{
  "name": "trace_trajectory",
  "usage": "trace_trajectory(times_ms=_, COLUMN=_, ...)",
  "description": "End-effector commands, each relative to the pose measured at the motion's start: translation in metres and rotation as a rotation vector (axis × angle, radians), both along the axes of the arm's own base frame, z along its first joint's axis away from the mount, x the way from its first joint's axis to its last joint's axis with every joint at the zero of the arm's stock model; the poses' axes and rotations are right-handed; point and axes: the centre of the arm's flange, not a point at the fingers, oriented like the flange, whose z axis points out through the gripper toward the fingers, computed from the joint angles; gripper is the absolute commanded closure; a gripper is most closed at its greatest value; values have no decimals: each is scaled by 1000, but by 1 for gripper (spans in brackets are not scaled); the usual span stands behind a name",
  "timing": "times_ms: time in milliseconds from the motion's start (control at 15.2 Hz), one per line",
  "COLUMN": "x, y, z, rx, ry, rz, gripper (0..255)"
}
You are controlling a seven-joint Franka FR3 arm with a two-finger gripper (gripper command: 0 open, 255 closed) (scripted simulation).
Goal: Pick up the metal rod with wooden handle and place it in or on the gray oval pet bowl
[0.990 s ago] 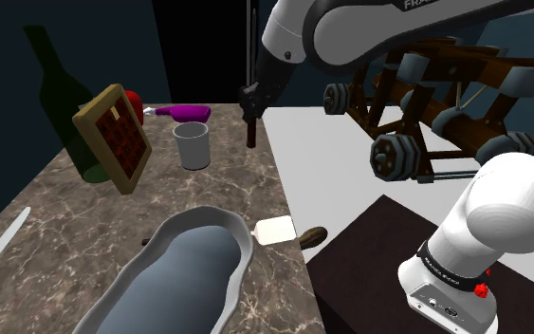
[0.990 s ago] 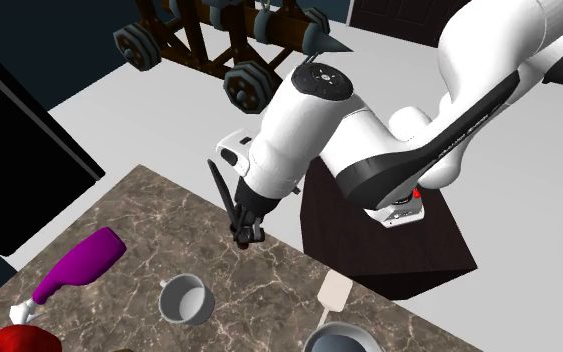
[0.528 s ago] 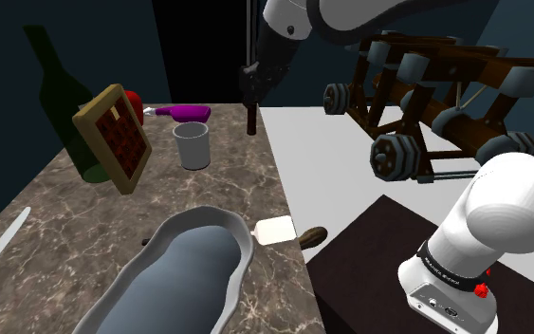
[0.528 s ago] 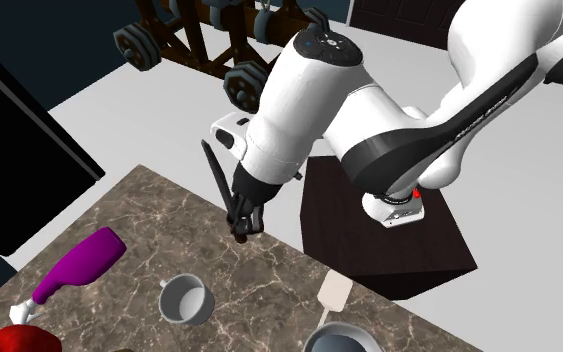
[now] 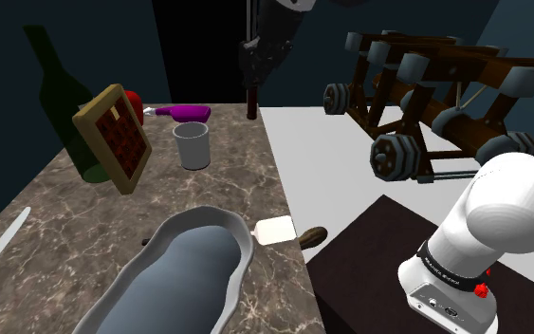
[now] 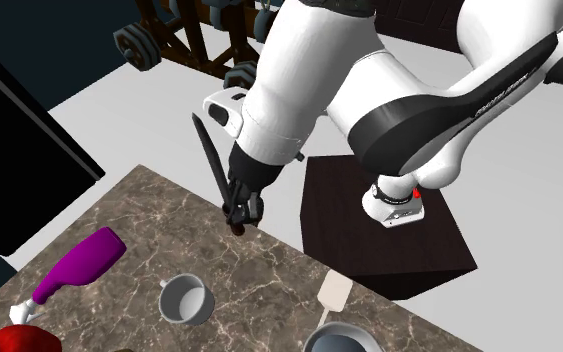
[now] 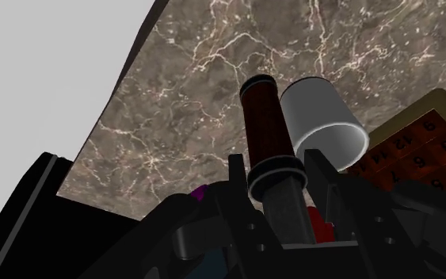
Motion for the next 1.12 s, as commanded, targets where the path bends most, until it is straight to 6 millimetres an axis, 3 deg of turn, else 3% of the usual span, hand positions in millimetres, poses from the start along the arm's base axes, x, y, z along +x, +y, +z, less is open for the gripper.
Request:
trace_trajectory(times_ms=0, x=0, y=0, z=11, rx=0, ry=0, rz=0, gripper=255)
trace_trajectory(times_ms=198, x=0, y=0, z=24, rx=0, ry=0, rz=0, gripper=255)
trace_trajectory(times_ms=1056, x=-99, y=138, z=-1, rx=0, ry=0, rz=0, gripper=255)
